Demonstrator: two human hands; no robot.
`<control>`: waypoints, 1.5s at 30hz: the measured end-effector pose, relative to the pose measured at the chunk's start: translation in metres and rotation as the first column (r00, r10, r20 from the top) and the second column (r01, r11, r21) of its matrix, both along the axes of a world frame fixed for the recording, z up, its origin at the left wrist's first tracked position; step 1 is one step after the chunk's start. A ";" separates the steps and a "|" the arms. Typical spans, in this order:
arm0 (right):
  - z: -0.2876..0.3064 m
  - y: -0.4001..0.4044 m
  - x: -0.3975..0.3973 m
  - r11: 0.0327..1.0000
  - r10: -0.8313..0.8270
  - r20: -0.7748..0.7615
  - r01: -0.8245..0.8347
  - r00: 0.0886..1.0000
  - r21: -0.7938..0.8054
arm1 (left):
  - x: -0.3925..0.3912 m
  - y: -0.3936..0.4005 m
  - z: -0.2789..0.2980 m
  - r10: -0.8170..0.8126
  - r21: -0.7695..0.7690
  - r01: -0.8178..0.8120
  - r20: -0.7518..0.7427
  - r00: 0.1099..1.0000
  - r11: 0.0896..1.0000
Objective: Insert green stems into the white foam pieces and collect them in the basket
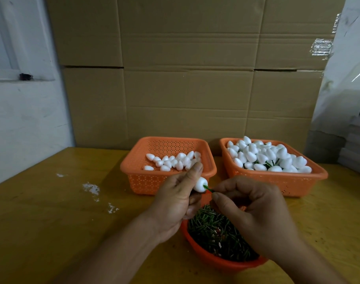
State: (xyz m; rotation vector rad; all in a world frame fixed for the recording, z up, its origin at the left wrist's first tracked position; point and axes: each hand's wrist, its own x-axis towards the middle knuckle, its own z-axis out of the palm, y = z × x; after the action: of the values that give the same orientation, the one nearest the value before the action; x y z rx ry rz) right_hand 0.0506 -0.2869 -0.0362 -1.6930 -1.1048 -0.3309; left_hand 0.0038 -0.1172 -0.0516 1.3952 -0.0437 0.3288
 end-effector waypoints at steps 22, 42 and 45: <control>-0.001 0.004 -0.010 0.993 -0.112 0.211 0.114 0.971 0.003 | -0.005 -0.004 0.006 0.034 0.094 -0.040 0.070 0.997 0.995; -0.003 0.007 -0.002 0.985 -0.130 -0.119 0.142 0.984 0.095 | -0.001 0.000 0.000 -0.057 0.052 0.046 0.241 0.969 0.998; -0.002 0.007 -0.002 0.986 -0.082 -0.159 0.103 0.984 0.131 | -0.001 0.000 0.002 -0.054 0.041 0.046 0.245 0.968 0.998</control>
State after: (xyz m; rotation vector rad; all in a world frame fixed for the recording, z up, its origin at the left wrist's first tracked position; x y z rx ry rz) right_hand 0.0483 -0.2798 -0.0382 -1.6202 -0.8721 -0.3236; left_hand 0.0027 -0.1176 -0.0499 1.3791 -0.2896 0.4595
